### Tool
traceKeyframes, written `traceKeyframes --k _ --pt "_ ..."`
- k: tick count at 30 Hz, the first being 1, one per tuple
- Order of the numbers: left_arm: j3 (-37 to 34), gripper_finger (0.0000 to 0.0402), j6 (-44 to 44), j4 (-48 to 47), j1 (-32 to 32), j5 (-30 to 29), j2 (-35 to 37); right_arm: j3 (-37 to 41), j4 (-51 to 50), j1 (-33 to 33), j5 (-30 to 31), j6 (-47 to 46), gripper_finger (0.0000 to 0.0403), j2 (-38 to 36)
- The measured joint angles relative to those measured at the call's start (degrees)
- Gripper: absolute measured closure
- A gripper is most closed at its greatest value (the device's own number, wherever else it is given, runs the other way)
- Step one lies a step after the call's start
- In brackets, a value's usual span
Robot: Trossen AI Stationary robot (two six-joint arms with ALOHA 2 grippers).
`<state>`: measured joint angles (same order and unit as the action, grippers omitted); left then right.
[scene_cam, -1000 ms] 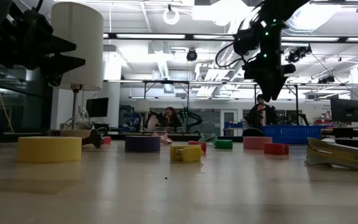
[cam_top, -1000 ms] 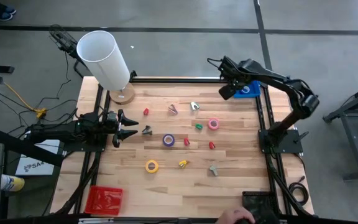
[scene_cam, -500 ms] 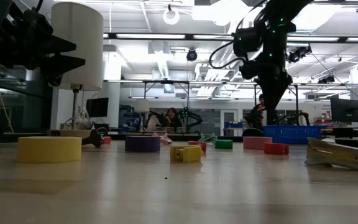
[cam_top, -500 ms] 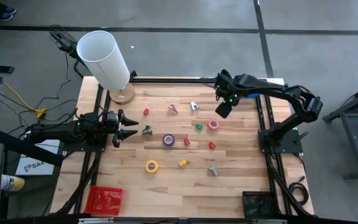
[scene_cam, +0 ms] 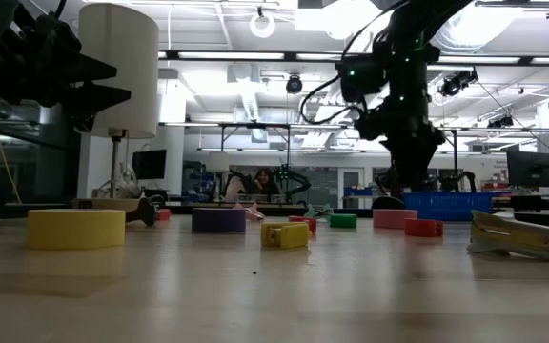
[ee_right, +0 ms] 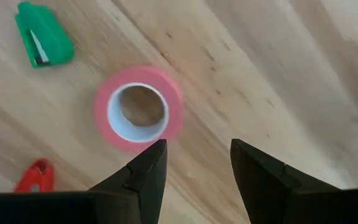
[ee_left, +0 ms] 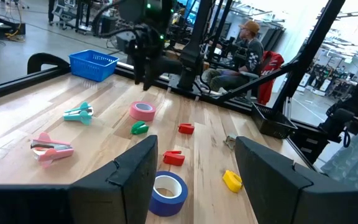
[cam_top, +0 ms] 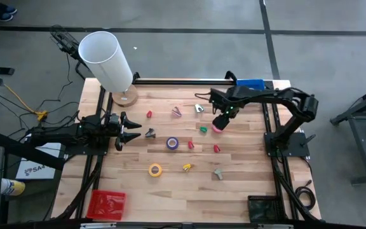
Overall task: Pick and place Stapler, Stapler remover, tape
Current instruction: Put the pink tape into the blue bin
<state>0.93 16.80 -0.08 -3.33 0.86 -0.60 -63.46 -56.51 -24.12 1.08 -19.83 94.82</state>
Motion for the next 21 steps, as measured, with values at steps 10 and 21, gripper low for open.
traceKeyframes --k 10,21 --pt "0.0 0.0188 0.0 0.0 0.0 0.0 0.0 0.0 1.8 0.7 3.9 -5.1 0.0233 4.1" --pt "0.0 0.0188 0.0 0.0 0.0 0.0 0.0 0.0 4.7 1.3 2.0 -6.8 0.0233 4.9"
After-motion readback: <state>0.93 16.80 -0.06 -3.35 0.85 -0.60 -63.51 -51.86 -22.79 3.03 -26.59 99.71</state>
